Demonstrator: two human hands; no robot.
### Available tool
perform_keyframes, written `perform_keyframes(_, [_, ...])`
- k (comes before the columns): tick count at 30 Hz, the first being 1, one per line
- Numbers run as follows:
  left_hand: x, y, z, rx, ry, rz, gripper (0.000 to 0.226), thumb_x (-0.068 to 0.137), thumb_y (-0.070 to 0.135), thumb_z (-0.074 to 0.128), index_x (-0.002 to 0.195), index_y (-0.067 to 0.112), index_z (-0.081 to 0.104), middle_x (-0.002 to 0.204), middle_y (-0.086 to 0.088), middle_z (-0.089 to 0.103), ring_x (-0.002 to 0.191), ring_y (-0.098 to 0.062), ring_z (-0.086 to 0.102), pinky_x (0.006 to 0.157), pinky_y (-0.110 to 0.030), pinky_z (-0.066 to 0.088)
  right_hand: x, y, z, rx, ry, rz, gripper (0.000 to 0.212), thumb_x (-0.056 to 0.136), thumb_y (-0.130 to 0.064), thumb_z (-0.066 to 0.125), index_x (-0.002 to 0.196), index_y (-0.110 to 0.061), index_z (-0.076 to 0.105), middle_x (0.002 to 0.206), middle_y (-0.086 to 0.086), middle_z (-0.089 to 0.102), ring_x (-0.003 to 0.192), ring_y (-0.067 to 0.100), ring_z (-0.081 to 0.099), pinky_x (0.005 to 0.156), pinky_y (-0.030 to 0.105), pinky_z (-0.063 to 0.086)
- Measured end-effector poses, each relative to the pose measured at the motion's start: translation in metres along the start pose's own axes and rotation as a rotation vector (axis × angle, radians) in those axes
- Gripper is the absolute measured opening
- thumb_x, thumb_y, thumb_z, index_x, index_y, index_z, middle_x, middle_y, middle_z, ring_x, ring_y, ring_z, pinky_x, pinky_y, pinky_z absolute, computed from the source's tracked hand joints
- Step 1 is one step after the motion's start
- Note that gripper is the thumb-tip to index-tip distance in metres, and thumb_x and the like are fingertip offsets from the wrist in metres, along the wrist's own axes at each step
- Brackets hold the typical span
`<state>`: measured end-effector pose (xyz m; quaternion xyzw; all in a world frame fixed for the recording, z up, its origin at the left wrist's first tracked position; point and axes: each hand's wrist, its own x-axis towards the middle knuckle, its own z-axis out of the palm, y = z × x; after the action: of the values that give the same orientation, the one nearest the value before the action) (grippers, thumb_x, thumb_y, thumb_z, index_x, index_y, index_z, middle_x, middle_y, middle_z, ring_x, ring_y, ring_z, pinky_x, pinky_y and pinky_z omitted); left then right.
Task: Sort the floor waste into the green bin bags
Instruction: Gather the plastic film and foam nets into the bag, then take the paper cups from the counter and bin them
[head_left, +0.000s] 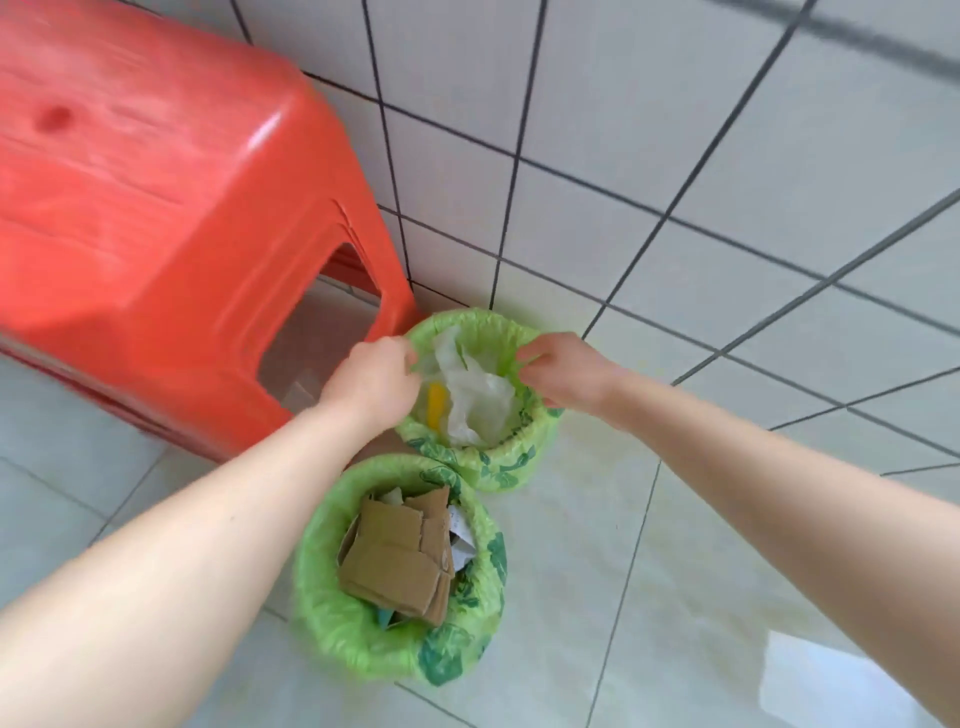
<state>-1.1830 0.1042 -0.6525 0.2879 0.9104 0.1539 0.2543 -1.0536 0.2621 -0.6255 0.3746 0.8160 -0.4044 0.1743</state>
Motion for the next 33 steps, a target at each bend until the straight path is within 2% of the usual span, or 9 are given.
perform_keyframes(5, [-0.096, 0.012, -0.068, -0.219, 0.095, -0.094, 0.024, 0.086, 0.022, 0.045, 0.099, 0.03, 0.064, 0.088, 0.003, 0.071, 0.074, -0.023, 0.064, 0.069, -0.038, 0.055, -0.083, -0.057, -0.015, 0.091, -0.069, -0.004, 0.04, 0.088, -0.013, 0.05, 0.129, -0.01, 0.052, 0.122, 0.01, 0.062, 0.107, 0.024, 0.062, 0.093, 0.036, 0.052])
perform_keyframes(7, [-0.136, 0.015, -0.096, -0.296, 0.088, -0.151, 0.021, 0.085, 0.022, 0.047, 0.095, 0.031, 0.063, 0.083, 0.007, 0.073, 0.079, -0.018, 0.066, 0.072, -0.037, 0.055, -0.12, -0.086, -0.021, 0.034, -0.12, -0.049, 0.039, 0.089, -0.013, 0.049, 0.128, -0.012, 0.054, 0.122, 0.006, 0.062, 0.107, 0.02, 0.061, 0.091, 0.03, 0.05])
perform_keyframes(10, [-0.188, 0.017, -0.144, -0.406, 0.1, -0.216, 0.018, 0.083, 0.02, 0.051, 0.092, 0.03, 0.064, 0.079, 0.008, 0.073, 0.083, -0.018, 0.067, 0.079, -0.036, 0.054, -0.183, -0.134, -0.028, 0.018, -0.167, -0.072, 0.038, 0.09, -0.016, 0.049, 0.128, -0.012, 0.055, 0.124, 0.006, 0.063, 0.112, 0.02, 0.059, 0.099, 0.035, 0.048])
perform_keyframes(15, [-0.282, 0.026, -0.229, -0.547, 0.21, -0.299, 0.015, 0.083, 0.021, 0.056, 0.086, 0.035, 0.06, 0.078, 0.012, 0.072, 0.085, -0.016, 0.066, 0.085, -0.035, 0.052, -0.298, -0.197, -0.037, -0.051, -0.237, -0.14, 0.038, 0.093, -0.019, 0.049, 0.13, -0.013, 0.053, 0.128, 0.002, 0.06, 0.116, 0.018, 0.056, 0.1, 0.031, 0.045])
perform_keyframes(21, [-0.42, 0.026, -0.311, -0.583, 0.338, -0.412, 0.013, 0.084, 0.02, 0.061, 0.095, 0.026, 0.065, 0.085, 0.006, 0.073, 0.086, -0.013, 0.066, 0.081, -0.029, 0.05, -0.412, -0.263, -0.038, -0.123, -0.27, -0.299, 0.033, 0.09, -0.02, 0.051, 0.122, -0.015, 0.058, 0.114, 0.002, 0.068, 0.104, 0.019, 0.063, 0.095, 0.035, 0.048])
perform_keyframes(26, [-0.534, 0.01, -0.358, -0.645, 0.473, -0.534, 0.013, 0.083, 0.02, 0.064, 0.093, 0.027, 0.067, 0.081, 0.007, 0.072, 0.081, -0.011, 0.066, 0.078, -0.023, 0.048, -0.491, -0.324, -0.02, -0.16, -0.31, -0.4, 0.028, 0.091, -0.021, 0.053, 0.118, -0.016, 0.058, 0.105, -0.001, 0.066, 0.096, 0.016, 0.063, 0.084, 0.021, 0.045])
perform_keyframes(29, [-0.592, -0.008, -0.38, -0.696, 0.564, -0.601, 0.013, 0.086, 0.018, 0.062, 0.092, 0.028, 0.065, 0.081, 0.005, 0.073, 0.08, -0.011, 0.069, 0.079, -0.027, 0.052, -0.533, -0.366, -0.004, -0.162, -0.342, -0.487, 0.027, 0.091, -0.02, 0.053, 0.117, -0.016, 0.059, 0.097, -0.006, 0.063, 0.093, 0.013, 0.062, 0.084, 0.021, 0.045])
perform_keyframes(33, [-0.649, -0.036, -0.412, -0.761, 0.673, -0.661, 0.017, 0.087, 0.018, 0.059, 0.086, 0.035, 0.062, 0.078, 0.007, 0.072, 0.077, -0.012, 0.068, 0.078, -0.035, 0.055, -0.568, -0.429, 0.018, -0.185, -0.389, -0.606, 0.023, 0.091, -0.018, 0.053, 0.113, -0.016, 0.06, 0.1, -0.004, 0.067, 0.09, 0.011, 0.062, 0.078, 0.015, 0.042])
